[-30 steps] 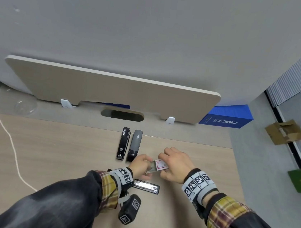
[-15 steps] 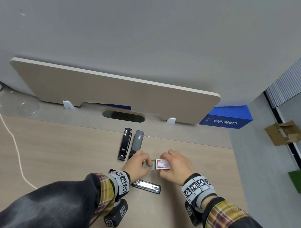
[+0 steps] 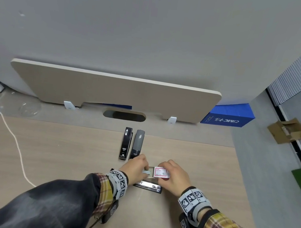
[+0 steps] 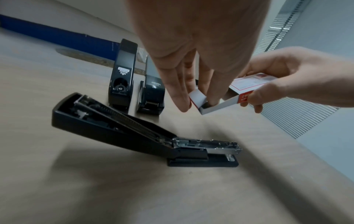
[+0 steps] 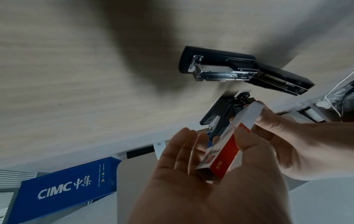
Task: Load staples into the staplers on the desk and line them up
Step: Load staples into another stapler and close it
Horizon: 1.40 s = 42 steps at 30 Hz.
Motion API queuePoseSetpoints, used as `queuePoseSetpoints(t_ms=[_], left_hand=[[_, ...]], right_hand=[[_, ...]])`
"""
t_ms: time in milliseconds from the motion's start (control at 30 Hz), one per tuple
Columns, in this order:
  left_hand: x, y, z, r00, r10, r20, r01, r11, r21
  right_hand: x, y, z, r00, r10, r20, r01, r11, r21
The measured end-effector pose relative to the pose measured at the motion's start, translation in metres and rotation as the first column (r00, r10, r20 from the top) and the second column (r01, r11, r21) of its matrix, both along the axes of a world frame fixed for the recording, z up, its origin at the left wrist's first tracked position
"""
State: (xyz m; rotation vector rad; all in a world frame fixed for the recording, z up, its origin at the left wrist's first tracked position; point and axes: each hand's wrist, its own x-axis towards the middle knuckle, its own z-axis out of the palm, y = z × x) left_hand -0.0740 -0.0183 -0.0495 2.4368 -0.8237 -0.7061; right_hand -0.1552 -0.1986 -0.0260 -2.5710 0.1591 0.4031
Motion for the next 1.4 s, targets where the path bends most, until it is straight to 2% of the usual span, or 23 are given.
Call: queuePoseSetpoints(t_ms=[133, 233, 333, 400, 467, 533, 667, 767, 800, 867, 967, 1067, 1133, 1233, 1400], left_hand=[[0.0, -0.002, 0.002, 0.995, -0.06, 0.081, 0.058, 0.998, 0.03], [0.0, -0.002, 0.004, 0.971, -0.123, 0.206, 0.112, 0.992, 0.062], [0.0, 0.0, 0.003, 0.964, -0.103, 0.243, 0.104, 0.995, 0.008], [0.0, 0.001, 0.002, 0.981, -0.014, 0.193, 0.027, 0.998, -0.065], [0.002, 0.003, 0.002, 0.987, 0.131, 0.088, -0.118, 0.983, -0.143], [0.005, 0.005, 0.002, 0.961, 0.273, -0.045, -0.276, 0.939, -0.203], [0.012, 0.003, 0.001, 0.827, 0.472, -0.305, -0.537, 0.823, -0.186], [0.013, -0.002, 0.005, 0.628, 0.498, -0.598, -0.702, 0.694, -0.16], [0.014, -0.002, 0.007, 0.571, 0.503, -0.649, -0.743, 0.652, -0.149], [0.017, -0.001, 0.011, 0.502, 0.498, -0.708, -0.791, 0.596, -0.141], [0.022, 0.005, 0.017, 0.423, 0.455, -0.784, -0.816, 0.568, -0.11], [0.023, 0.01, 0.017, 0.349, 0.416, -0.84, -0.818, 0.572, -0.057], [0.024, 0.01, 0.014, 0.336, 0.402, -0.852, -0.811, 0.584, -0.044], [0.023, 0.011, 0.011, 0.345, 0.38, -0.858, -0.766, 0.642, -0.024], [0.014, 0.008, 0.014, 0.51, 0.323, -0.797, -0.655, 0.746, -0.116]], right_hand=[[0.0, -0.001, 0.0, 1.0, -0.003, 0.02, 0.003, 1.0, 0.004], [0.0, -0.001, -0.001, 0.999, -0.011, 0.033, 0.011, 1.0, 0.013], [-0.001, -0.002, -0.002, 0.999, -0.022, 0.038, 0.021, 1.0, 0.02], [-0.002, -0.004, -0.004, 0.999, -0.032, 0.029, 0.031, 0.999, 0.028], [-0.002, -0.006, -0.006, 0.998, -0.054, 0.024, 0.053, 0.998, 0.038], [-0.002, -0.008, -0.007, 0.997, -0.079, 0.026, 0.078, 0.996, 0.039], [-0.001, -0.011, -0.009, 0.993, -0.113, 0.041, 0.111, 0.993, 0.048], [0.0, -0.011, -0.009, 0.991, -0.12, 0.062, 0.116, 0.991, 0.071], [0.0, -0.01, -0.008, 0.99, -0.12, 0.075, 0.115, 0.99, 0.076], [0.0, -0.01, -0.006, 0.988, -0.117, 0.098, 0.109, 0.991, 0.084], [0.0, -0.01, -0.003, 0.985, -0.115, 0.128, 0.103, 0.99, 0.095], [-0.001, -0.01, -0.001, 0.98, -0.118, 0.16, 0.101, 0.989, 0.111], [0.0, -0.009, 0.0, 0.976, -0.125, 0.18, 0.103, 0.987, 0.126], [0.002, -0.008, -0.001, 0.975, -0.118, 0.188, 0.092, 0.986, 0.141], [0.007, -0.005, -0.003, 0.983, -0.083, 0.162, 0.063, 0.991, 0.122]])
